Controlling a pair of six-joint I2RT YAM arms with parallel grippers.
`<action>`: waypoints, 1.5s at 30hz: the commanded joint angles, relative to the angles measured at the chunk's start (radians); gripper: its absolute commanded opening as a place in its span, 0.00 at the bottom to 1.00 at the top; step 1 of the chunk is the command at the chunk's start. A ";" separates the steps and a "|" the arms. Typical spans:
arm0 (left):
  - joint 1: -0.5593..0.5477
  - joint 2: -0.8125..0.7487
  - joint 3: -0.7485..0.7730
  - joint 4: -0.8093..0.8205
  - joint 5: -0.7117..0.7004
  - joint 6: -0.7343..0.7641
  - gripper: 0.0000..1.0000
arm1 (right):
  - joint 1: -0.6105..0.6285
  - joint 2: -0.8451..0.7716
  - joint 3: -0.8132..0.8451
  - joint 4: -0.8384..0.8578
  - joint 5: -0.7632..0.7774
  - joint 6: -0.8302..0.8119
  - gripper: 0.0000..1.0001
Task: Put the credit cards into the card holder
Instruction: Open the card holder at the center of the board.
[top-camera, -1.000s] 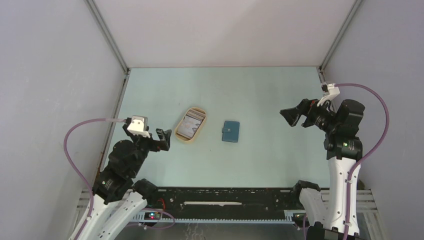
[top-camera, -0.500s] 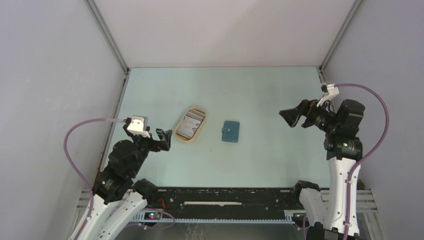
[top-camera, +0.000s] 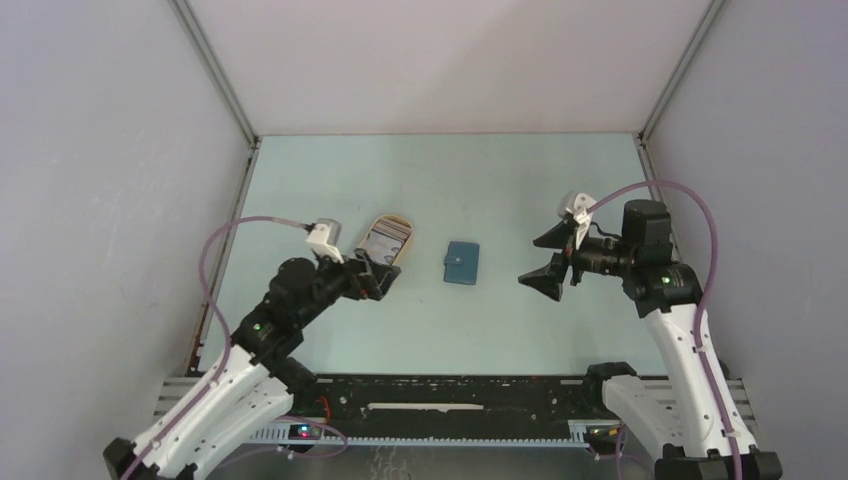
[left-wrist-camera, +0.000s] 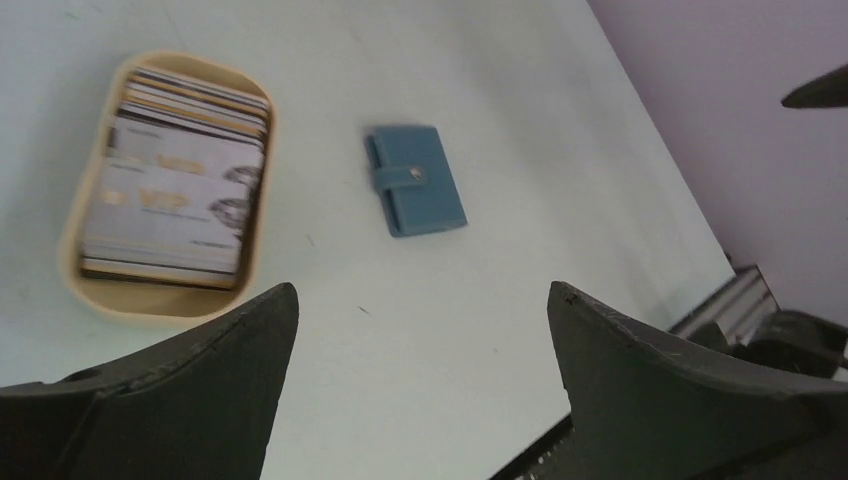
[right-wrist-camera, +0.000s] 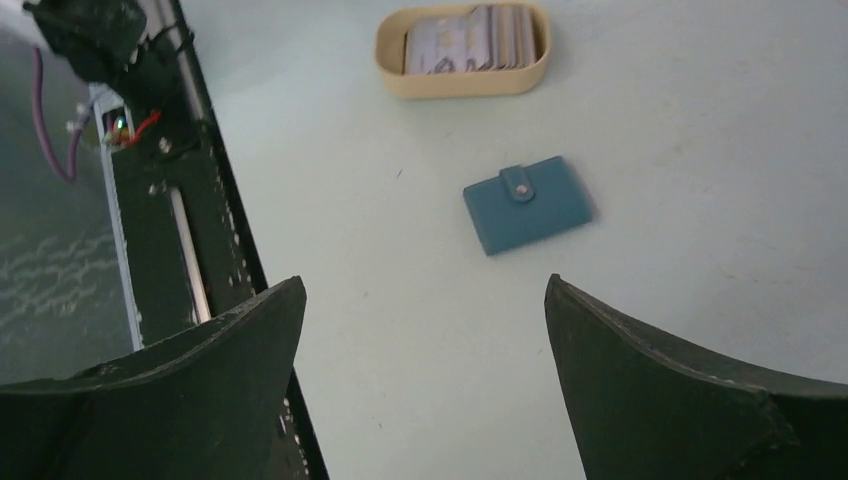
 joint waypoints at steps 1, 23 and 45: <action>-0.107 0.088 -0.025 0.207 -0.016 -0.026 1.00 | 0.021 0.020 -0.043 -0.073 -0.066 -0.190 1.00; -0.145 0.395 -0.054 0.577 0.025 0.456 1.00 | 0.088 0.043 -0.114 -0.084 -0.012 -0.284 1.00; -0.146 0.669 0.221 0.271 0.169 0.893 0.99 | 0.131 0.026 -0.125 -0.132 0.011 -0.399 1.00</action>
